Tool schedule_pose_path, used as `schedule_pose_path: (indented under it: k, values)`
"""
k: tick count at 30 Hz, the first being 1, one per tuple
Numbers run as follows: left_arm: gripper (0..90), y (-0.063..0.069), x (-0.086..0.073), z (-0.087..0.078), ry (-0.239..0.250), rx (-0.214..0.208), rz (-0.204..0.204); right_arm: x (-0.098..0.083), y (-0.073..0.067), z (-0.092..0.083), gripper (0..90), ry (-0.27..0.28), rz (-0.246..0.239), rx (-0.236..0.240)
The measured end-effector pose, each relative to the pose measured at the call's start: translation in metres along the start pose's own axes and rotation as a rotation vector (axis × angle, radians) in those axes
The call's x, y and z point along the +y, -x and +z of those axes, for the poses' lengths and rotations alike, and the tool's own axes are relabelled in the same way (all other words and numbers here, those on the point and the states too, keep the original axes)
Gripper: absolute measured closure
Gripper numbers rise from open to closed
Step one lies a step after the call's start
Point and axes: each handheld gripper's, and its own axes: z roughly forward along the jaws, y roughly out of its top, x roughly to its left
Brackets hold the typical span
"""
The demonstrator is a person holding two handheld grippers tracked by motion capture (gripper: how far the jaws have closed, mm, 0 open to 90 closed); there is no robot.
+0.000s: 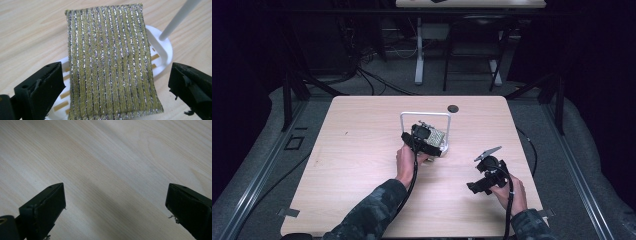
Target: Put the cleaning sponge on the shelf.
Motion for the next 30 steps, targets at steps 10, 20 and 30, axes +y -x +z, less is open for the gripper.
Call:
schedule_pose_path:
  k: [10,20,30]
  values:
    - [0.4,-0.002,-0.005,-0.04,0.045,-0.028,0.088,0.001,0.0,-0.001,2.2,-0.005,-0.005,-0.017]
    - [0.4,-0.014,-0.016,-0.075,0.06,-0.074,0.132,0.001,-0.002,0.001,2.1,-0.002,-0.005,-0.017]
    - [0.8,-0.045,-0.046,-0.104,0.035,-0.071,0.14,0.002,-0.003,0.001,2.0,-0.002,-0.015,-0.02]
